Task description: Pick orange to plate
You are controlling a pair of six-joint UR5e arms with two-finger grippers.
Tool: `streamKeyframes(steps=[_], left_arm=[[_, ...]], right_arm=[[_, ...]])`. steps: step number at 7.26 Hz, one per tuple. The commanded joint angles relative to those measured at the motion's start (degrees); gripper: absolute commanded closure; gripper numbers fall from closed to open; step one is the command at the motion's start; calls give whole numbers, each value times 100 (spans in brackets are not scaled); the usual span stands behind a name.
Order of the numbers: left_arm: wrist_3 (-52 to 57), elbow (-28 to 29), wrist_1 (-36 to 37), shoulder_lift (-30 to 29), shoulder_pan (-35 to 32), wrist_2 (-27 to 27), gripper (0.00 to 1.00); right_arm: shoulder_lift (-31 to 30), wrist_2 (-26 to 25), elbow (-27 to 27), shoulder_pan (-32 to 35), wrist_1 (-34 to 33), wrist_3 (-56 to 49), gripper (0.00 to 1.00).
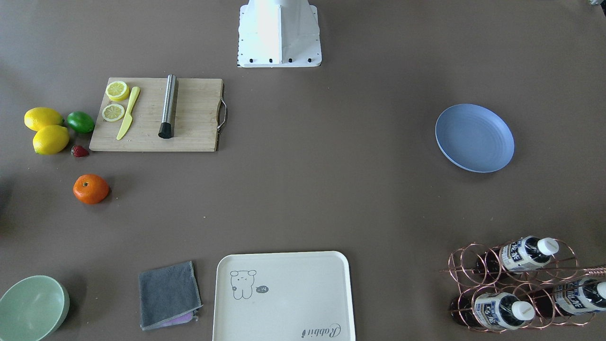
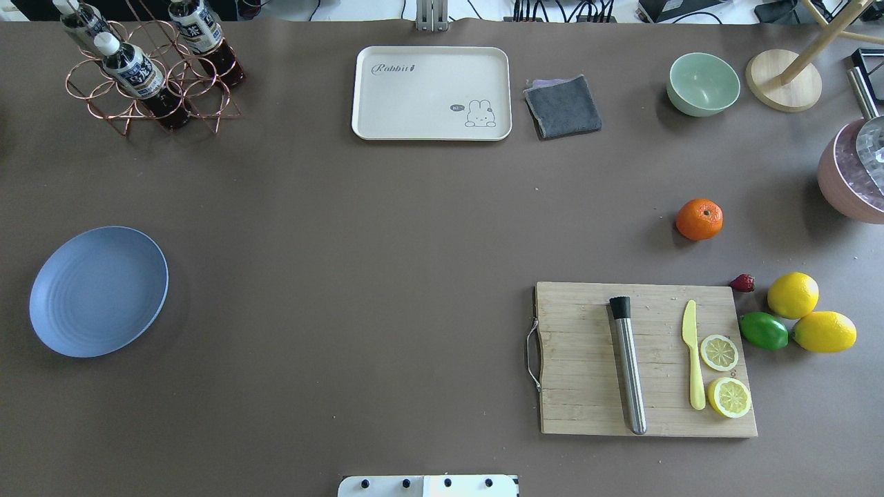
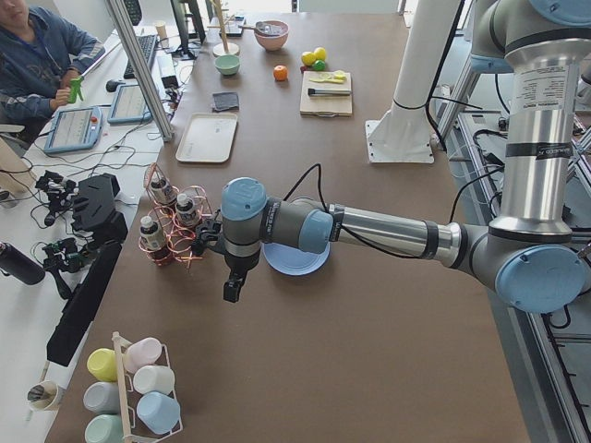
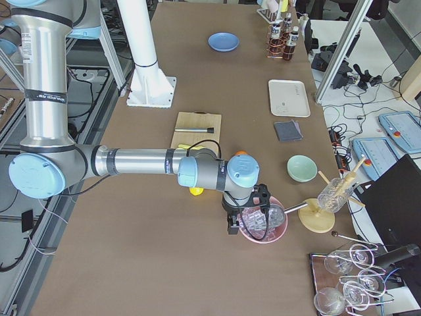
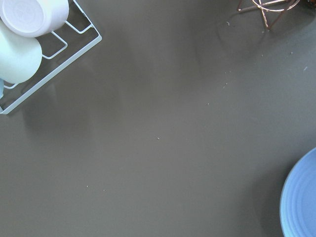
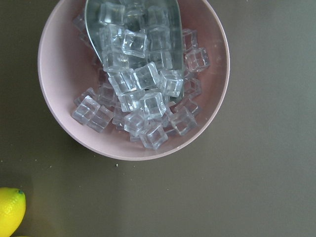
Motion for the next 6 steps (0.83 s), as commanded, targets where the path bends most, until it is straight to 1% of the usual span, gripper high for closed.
streamKeyframes(steps=[1, 2, 3, 4, 5, 6], left_arm=[[-32, -96, -200, -67, -1, -20, 0], [-32, -79, -472, -76, 7, -20, 0], [-294, 17, -831, -76, 94, -11, 0], [-427, 174, -1348, 28, 409, -11, 1], [-1046, 428, -1901, 203, 734, -20, 1], [-1922, 639, -2794, 396, 1120, -11, 1]], right_arm=[[3, -8, 566, 0, 31, 17, 0], [46, 18, 708, -35, 136, 70, 0], [12, 88, 718, -183, 319, 253, 0], [46, 98, 736, -445, 582, 794, 0], [142, -7, 797, -1048, 1159, 2166, 0], [143, -173, 798, -1446, 1852, 3119, 0]])
